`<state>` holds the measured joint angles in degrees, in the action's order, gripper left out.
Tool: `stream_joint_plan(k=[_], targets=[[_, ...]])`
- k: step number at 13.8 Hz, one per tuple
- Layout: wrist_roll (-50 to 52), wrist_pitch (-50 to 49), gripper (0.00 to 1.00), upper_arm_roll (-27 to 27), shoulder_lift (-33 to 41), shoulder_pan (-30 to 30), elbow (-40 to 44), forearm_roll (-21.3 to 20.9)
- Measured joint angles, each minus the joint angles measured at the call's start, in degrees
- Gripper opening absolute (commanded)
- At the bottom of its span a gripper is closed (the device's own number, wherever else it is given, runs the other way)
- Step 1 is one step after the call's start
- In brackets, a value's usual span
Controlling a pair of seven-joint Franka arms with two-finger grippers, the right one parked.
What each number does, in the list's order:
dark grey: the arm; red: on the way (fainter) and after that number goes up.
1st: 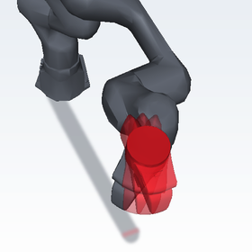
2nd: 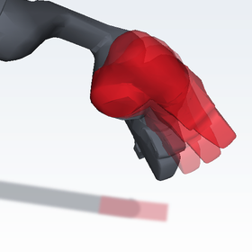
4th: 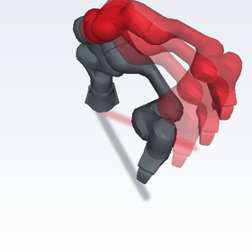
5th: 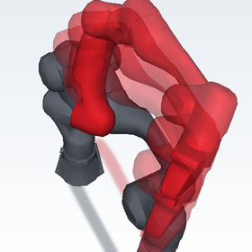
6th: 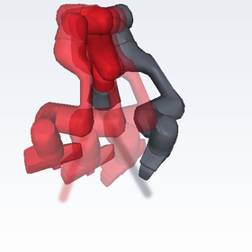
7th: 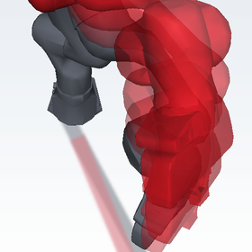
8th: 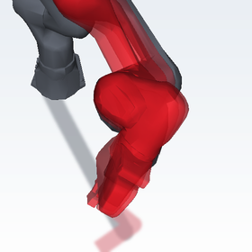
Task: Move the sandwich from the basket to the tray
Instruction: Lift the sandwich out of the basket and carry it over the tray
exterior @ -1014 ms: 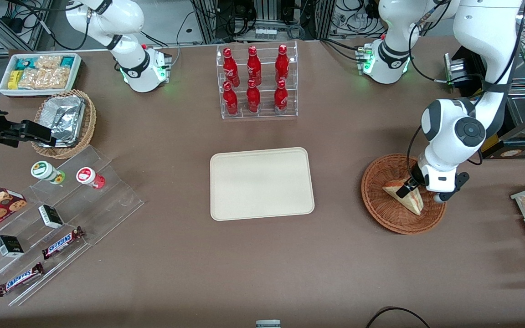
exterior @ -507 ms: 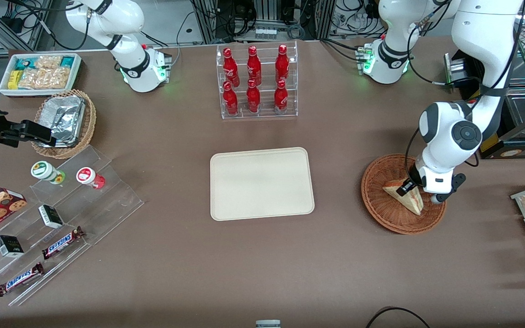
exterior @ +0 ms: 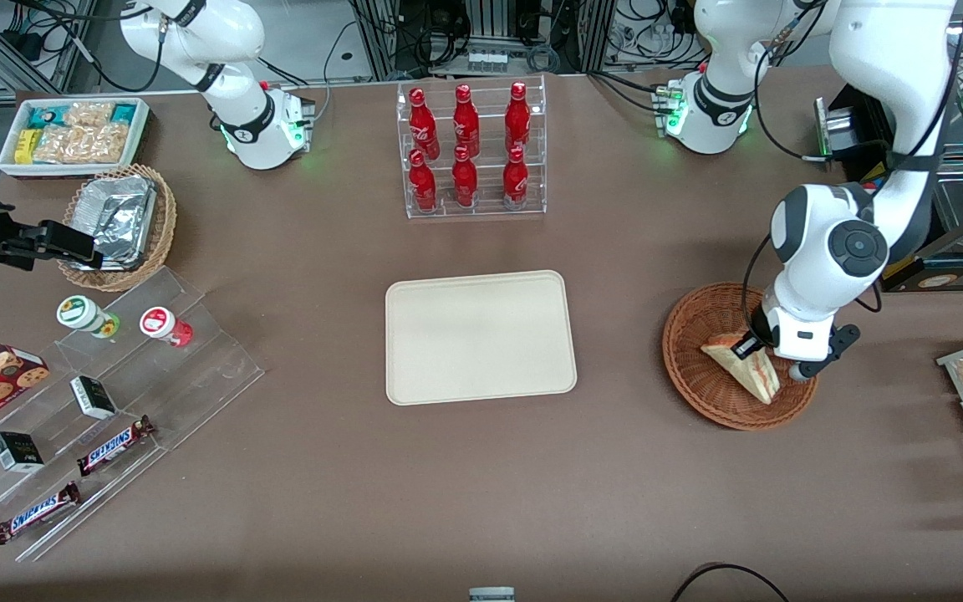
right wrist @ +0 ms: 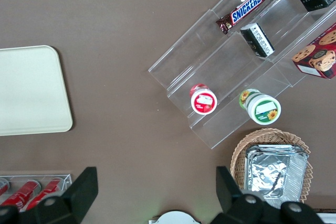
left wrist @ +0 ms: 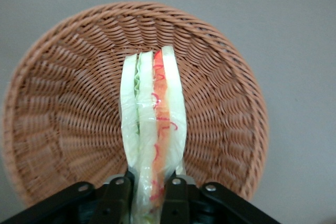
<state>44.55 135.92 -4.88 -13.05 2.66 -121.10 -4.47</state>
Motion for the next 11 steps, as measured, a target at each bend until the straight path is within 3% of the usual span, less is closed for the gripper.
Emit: stream_joint_plan(k=[5,11], targets=[[0.06,-24.01,0.00,-0.65,2.83,9.02,16.15,-0.31],[1.89,-25.52,0.00,-1.07,-1.15,25.45,22.13,0.89]])
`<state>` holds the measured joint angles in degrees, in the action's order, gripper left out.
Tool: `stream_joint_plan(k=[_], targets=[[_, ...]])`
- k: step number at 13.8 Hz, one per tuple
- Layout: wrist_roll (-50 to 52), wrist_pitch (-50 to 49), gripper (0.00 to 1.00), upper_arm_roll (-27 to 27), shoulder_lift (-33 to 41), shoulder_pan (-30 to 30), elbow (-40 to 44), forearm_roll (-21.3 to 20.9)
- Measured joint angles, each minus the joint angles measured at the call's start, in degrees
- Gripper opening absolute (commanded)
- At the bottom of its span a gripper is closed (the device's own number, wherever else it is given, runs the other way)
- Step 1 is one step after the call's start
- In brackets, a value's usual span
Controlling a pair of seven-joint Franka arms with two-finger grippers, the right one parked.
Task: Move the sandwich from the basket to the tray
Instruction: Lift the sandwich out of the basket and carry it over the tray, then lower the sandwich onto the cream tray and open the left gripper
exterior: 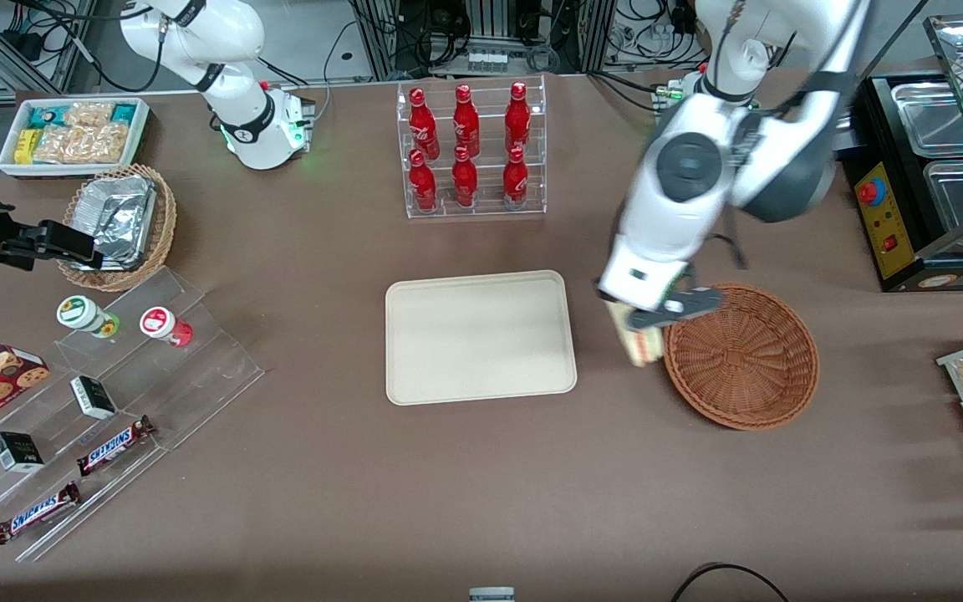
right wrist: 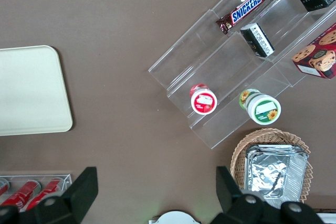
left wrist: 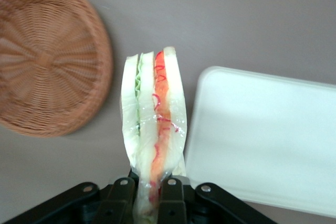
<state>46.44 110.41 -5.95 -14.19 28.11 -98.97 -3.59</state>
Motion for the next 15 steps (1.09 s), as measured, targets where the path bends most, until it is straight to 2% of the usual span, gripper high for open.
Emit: stream_joint_plan(k=[3,9,12,15], targets=[[2.50,2.04,0.00,0.01,-5.49,6.15,3.78,0.03],[6.65,14.56,0.00,0.07,-14.94,13.60,5.59,0.01],[6.94,19.41,0.00,0.09,-18.36,15.49,5.72,-0.09],[6.91,20.53,0.00,0.12,-20.89,16.15,6.04,-3.05]])
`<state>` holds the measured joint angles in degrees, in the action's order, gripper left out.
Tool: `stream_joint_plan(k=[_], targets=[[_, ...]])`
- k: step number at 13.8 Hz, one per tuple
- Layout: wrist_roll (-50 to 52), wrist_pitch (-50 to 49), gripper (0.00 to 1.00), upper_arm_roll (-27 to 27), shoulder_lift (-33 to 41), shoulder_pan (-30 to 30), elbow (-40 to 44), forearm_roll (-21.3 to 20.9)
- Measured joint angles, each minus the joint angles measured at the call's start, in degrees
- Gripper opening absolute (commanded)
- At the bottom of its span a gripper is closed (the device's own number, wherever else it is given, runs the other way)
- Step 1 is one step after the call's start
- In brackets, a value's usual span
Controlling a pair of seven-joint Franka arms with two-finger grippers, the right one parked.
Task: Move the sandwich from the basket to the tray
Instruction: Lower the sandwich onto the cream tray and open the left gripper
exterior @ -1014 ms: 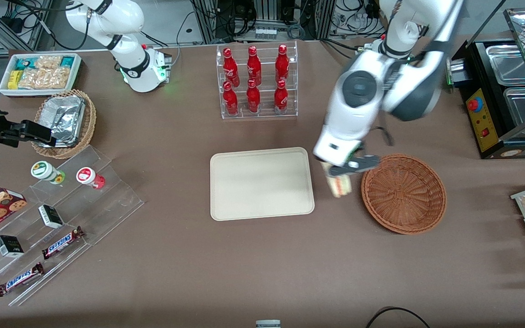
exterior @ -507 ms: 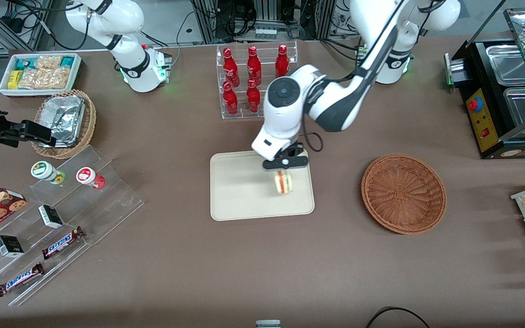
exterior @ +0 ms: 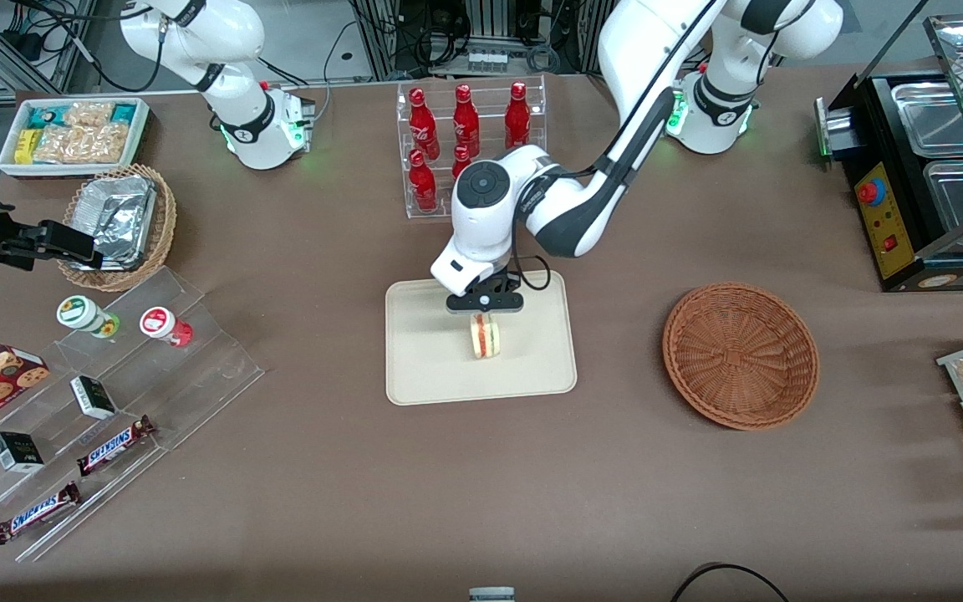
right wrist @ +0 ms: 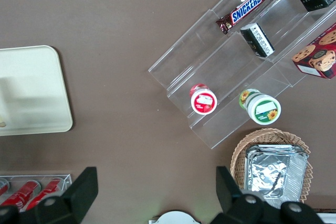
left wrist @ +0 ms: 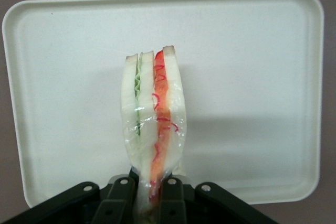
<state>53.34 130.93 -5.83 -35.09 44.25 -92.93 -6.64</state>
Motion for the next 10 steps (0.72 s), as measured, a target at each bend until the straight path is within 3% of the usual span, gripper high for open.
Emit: stream_joint_plan(k=[6,7,8,9,10], targets=[[-0.03,2.64,0.00,0.01,-3.20,1.07,0.57,-1.08],[-0.03,2.70,0.05,0.01,-3.52,1.22,0.61,-1.31],[-0.03,2.73,0.45,0.01,-3.86,1.39,0.67,-1.59],[-0.03,2.80,0.97,0.01,-4.14,1.50,0.82,-1.84],[-0.03,2.86,1.00,0.01,-4.29,1.53,0.96,-2.01]])
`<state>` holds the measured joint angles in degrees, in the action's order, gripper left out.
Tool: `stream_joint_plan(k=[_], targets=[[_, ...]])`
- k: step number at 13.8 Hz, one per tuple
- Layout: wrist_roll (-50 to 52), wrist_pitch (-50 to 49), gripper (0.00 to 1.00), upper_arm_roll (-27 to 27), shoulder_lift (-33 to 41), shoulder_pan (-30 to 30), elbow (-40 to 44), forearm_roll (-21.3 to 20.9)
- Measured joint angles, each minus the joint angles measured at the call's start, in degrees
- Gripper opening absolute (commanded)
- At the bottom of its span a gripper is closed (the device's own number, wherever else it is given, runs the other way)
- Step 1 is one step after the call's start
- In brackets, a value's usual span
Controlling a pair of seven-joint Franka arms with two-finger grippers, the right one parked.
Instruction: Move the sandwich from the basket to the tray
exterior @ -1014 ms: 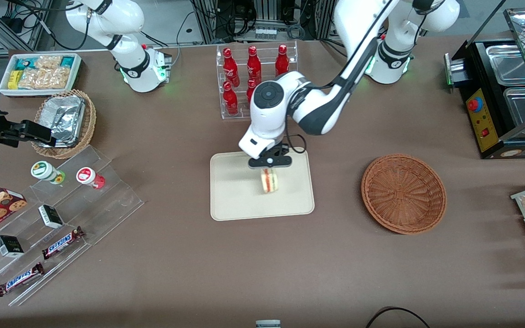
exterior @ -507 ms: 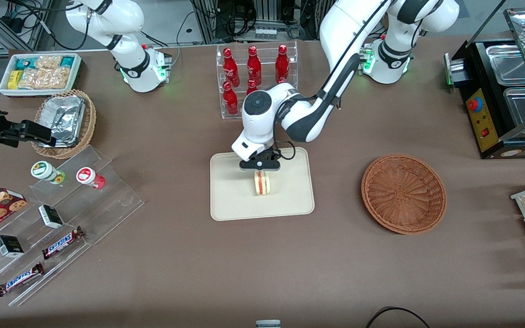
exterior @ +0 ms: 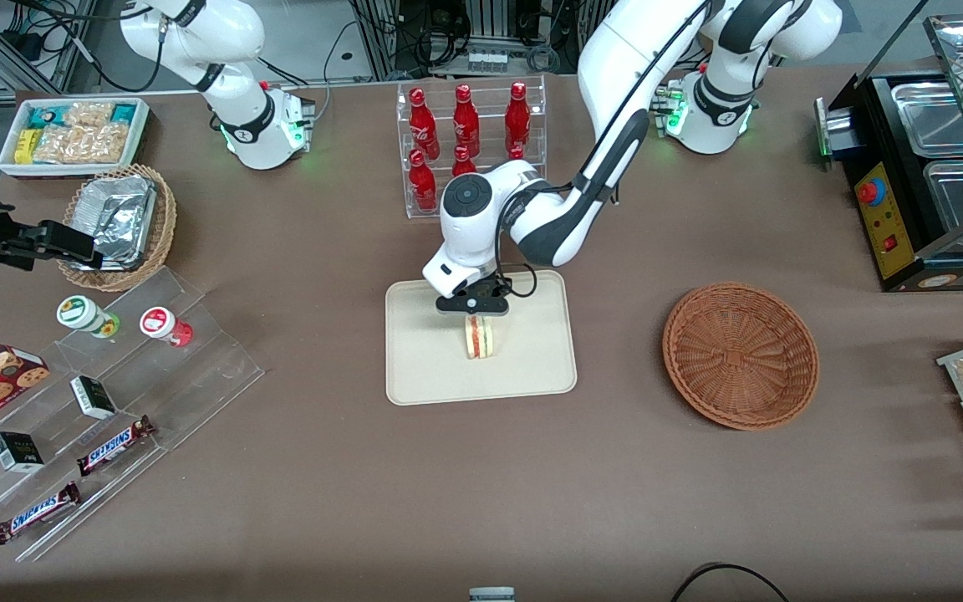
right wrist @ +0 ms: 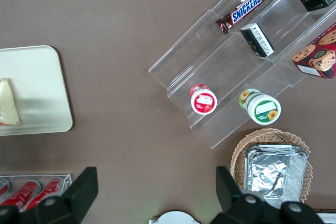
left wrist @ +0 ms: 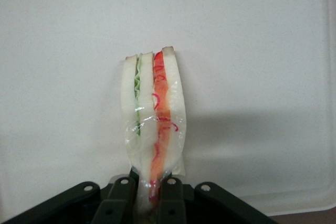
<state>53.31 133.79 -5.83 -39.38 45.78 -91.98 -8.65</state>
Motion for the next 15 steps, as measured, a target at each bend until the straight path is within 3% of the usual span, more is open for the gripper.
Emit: stream_joint_plan(k=[8,15], targets=[[0.35,-1.30,1.00,0.39,1.32,-0.10,3.90,-0.07],[0.73,-17.20,1.00,1.35,13.75,-3.15,4.69,3.27]])
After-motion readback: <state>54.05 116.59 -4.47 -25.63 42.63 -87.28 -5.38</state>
